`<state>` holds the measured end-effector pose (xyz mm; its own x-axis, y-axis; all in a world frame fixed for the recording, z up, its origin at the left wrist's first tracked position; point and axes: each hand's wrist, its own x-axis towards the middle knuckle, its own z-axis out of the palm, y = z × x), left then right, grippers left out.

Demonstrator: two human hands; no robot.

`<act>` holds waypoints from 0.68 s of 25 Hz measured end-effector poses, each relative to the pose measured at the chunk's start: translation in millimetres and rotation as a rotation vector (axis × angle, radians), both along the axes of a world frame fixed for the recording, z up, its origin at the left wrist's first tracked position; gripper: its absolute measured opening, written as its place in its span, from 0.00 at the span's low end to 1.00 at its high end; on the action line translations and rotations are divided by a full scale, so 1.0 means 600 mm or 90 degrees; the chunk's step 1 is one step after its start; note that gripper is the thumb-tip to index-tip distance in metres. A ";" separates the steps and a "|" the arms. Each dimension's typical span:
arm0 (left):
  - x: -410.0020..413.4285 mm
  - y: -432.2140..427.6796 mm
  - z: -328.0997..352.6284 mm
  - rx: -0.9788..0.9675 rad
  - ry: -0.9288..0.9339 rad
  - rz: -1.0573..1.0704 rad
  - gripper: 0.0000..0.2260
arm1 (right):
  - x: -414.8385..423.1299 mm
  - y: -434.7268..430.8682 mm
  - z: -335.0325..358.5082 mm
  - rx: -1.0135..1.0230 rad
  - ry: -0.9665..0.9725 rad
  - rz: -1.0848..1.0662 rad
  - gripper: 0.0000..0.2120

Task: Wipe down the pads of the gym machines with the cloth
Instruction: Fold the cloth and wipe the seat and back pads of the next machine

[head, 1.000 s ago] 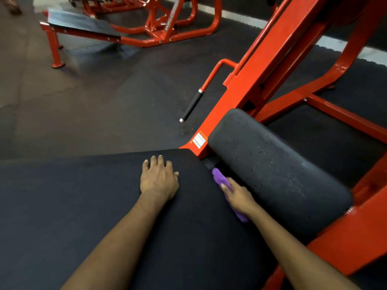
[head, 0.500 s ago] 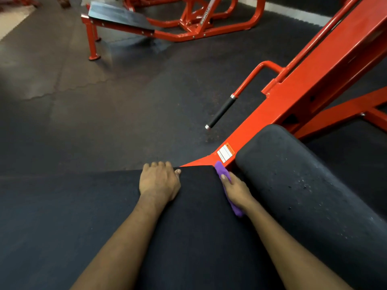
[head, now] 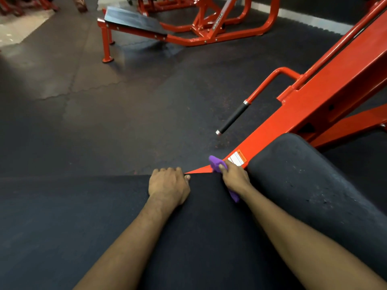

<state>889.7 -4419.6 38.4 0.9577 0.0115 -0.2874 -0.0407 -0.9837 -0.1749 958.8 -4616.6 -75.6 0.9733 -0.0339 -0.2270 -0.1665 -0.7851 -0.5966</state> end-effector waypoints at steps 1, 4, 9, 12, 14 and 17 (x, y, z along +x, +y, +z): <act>0.003 0.006 0.008 -0.013 0.002 0.017 0.20 | 0.024 0.019 0.011 0.013 0.003 0.067 0.16; 0.009 0.037 0.034 -0.025 0.011 0.081 0.20 | 0.044 0.054 0.038 0.046 0.044 0.276 0.12; -0.009 0.088 0.058 0.002 0.001 0.096 0.23 | 0.044 0.001 0.026 0.138 0.099 0.192 0.11; -0.017 0.104 0.071 0.006 -0.003 0.108 0.23 | 0.045 0.045 0.049 0.055 0.123 0.234 0.10; -0.023 0.119 0.084 0.018 -0.010 0.117 0.23 | 0.030 0.121 0.088 0.040 0.080 0.321 0.11; -0.043 0.150 0.108 0.038 -0.029 0.144 0.22 | -0.015 0.197 0.132 0.079 -0.015 0.407 0.13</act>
<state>864.2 -4329.8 102.9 0.9408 0.2430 -0.2363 0.1888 -0.9547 -0.2299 949.8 -4498.3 3.7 0.7978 0.5785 -0.1697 0.3248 -0.6496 -0.6874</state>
